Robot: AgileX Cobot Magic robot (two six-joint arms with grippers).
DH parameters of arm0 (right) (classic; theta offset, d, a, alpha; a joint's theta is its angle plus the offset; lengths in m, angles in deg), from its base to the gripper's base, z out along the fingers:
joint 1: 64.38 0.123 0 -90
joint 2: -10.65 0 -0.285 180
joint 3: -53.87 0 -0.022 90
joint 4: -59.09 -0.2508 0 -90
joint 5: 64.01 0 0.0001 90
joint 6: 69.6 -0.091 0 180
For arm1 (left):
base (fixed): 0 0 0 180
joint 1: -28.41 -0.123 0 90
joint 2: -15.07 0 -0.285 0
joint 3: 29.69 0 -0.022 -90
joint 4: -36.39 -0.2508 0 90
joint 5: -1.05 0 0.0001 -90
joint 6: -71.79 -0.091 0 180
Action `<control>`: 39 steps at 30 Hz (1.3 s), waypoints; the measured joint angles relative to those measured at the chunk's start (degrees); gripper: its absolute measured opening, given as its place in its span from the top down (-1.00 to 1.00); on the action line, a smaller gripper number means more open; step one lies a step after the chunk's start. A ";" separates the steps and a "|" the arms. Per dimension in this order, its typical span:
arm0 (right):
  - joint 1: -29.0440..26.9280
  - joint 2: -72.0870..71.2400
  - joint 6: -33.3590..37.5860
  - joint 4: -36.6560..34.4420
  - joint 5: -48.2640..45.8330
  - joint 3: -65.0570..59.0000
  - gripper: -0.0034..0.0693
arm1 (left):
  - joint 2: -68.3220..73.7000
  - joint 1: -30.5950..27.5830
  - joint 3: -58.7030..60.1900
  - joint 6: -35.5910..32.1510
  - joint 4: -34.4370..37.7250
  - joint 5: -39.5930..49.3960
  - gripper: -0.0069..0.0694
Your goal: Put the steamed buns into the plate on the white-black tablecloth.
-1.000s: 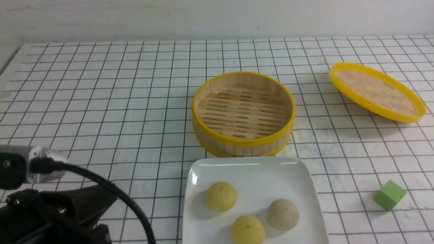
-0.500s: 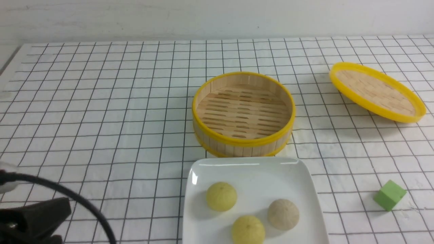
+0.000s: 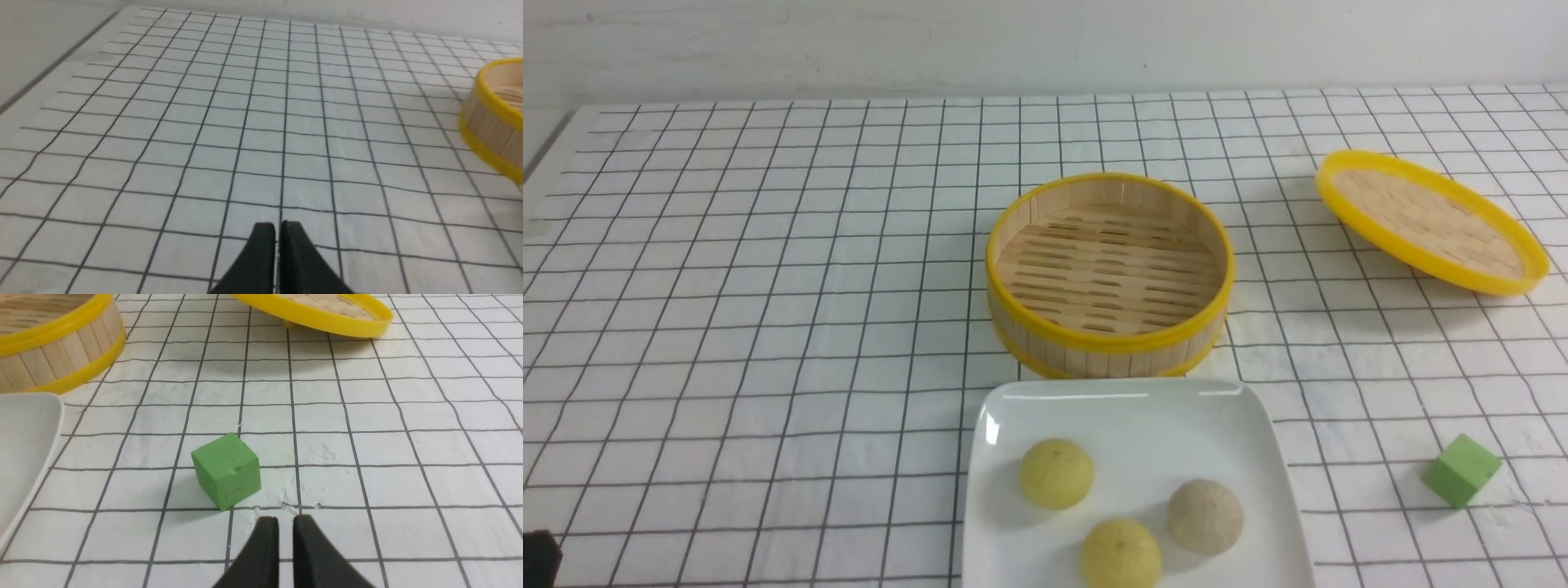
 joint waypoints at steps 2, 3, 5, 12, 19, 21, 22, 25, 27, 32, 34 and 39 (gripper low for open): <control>0.00 0.00 0.00 0.00 0.00 0.00 0.69 | -0.51 -0.07 0.83 0.21 -0.58 0.33 0.69; 0.00 0.00 0.00 0.00 0.00 0.00 0.68 | -1.09 -0.07 1.76 0.33 -0.77 0.54 0.69; 0.00 0.00 0.00 0.00 0.00 0.00 0.68 | -1.47 -0.07 2.36 0.38 -0.77 0.87 0.69; -0.11 0.00 -0.04 0.00 0.00 0.00 0.68 | -1.57 1.43 2.65 0.39 -0.66 3.13 0.68; -0.11 0.00 -0.04 0.00 0.00 0.00 0.65 | -1.57 2.87 2.60 0.39 -0.66 3.29 0.64; -0.11 0.00 -0.04 0.00 0.00 0.00 0.64 | -1.57 2.87 2.60 0.39 -0.66 3.40 0.63; -0.11 0.00 -0.04 0.00 0.00 0.00 0.63 | -1.57 2.87 2.60 0.39 -0.66 3.40 0.63; -0.11 0.00 -0.04 0.00 0.00 0.00 0.62 | -1.57 2.87 2.60 0.39 -0.71 3.40 0.63; -0.11 0.00 -0.04 0.00 0.00 0.00 0.62 | -1.57 2.87 2.60 0.39 -0.71 3.47 0.63; -0.11 0.00 -0.04 0.00 0.00 0.00 0.60 | -1.57 2.87 2.60 0.39 -0.71 3.47 0.62; -0.11 0.00 -0.04 0.00 0.00 0.00 0.59 | -1.57 2.87 2.60 0.39 -0.71 3.47 0.62; -0.11 0.00 -0.04 0.00 0.00 0.00 0.58 | -1.57 2.87 2.60 0.39 -0.83 3.47 0.60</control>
